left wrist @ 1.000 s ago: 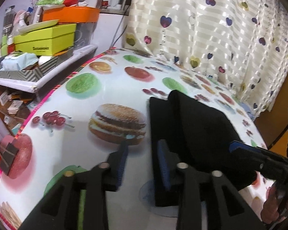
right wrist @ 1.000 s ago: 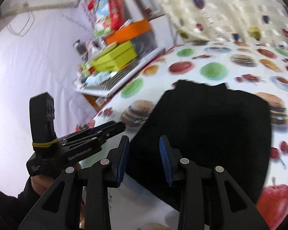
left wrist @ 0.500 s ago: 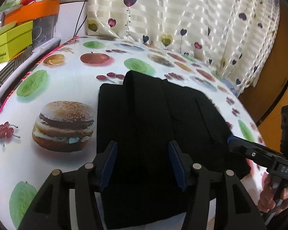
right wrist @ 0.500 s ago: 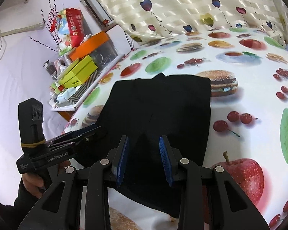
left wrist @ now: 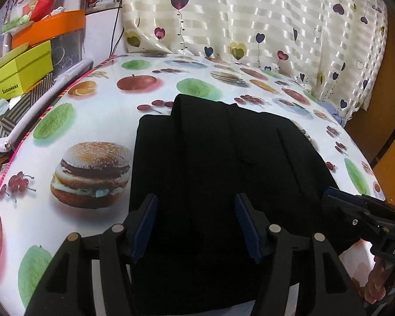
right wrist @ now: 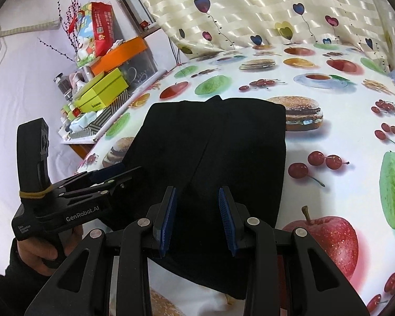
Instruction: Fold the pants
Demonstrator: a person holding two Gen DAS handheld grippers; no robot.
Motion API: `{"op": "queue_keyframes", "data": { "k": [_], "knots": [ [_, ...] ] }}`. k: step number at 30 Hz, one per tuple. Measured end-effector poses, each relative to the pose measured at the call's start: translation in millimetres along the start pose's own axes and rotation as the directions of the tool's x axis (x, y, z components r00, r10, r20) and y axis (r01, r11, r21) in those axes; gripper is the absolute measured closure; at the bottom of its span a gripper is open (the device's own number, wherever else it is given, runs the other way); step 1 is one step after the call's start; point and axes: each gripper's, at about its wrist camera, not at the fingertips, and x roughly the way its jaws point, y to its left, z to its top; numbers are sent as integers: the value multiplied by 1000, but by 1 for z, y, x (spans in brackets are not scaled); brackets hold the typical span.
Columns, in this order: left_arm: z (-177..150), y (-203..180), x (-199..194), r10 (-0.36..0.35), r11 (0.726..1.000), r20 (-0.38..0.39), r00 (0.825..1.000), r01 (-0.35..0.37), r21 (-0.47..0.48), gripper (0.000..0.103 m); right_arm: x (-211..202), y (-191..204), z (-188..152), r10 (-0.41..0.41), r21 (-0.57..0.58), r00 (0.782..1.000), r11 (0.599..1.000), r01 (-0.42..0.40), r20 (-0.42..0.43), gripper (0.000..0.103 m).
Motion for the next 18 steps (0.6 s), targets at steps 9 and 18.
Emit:
{"op": "queue_keyframes", "data": {
  "k": [9,18],
  "knots": [
    [6,13,-11,19,1000,34,999,-18,-14,95,-3,0,1,-5,12,1000,1000,5,8,69],
    [9,21,-36,-172,984,104,980,176,-28,97,-8,-5,2,-16,33,1000,999,16,19,69]
  ]
}}
